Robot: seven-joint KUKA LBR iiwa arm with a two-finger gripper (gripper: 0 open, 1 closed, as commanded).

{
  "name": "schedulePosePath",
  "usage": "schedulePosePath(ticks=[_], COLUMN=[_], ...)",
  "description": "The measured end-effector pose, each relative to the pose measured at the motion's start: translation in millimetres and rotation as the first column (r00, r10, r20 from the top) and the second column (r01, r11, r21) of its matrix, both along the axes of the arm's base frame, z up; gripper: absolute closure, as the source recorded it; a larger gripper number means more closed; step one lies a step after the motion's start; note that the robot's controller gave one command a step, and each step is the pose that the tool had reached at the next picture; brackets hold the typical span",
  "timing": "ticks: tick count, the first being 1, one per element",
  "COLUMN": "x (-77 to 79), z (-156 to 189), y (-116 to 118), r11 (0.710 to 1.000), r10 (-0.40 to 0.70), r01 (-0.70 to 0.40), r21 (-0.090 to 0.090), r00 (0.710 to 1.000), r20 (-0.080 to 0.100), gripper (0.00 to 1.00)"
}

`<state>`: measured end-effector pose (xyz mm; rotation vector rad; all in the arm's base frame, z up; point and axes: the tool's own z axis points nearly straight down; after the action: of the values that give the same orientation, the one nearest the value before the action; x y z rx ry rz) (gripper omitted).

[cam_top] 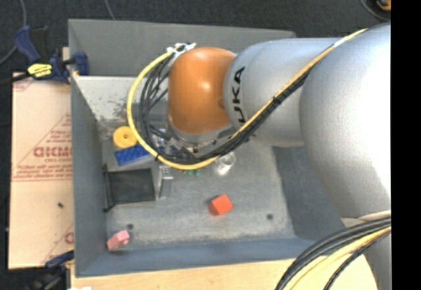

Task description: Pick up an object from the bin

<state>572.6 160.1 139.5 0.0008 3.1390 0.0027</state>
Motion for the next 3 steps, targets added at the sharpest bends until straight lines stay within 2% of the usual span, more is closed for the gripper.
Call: schedulePosePath(ticks=[1, 2, 3], x=[-16.2, -8.8, -15.5], z=[-69.4, 1.3, -69.3], y=[49.1, 36.6, 48.4], r11=[0.997, 0.991, 0.997], r10=[0.082, 0.133, 0.083], r01=[-0.082, -0.133, -0.083], r21=[0.0, 0.0, 0.002], r00=[0.997, 0.991, 0.997], r20=[-0.007, 0.003, -0.006], gripper=[0.0, 0.0, 0.0])
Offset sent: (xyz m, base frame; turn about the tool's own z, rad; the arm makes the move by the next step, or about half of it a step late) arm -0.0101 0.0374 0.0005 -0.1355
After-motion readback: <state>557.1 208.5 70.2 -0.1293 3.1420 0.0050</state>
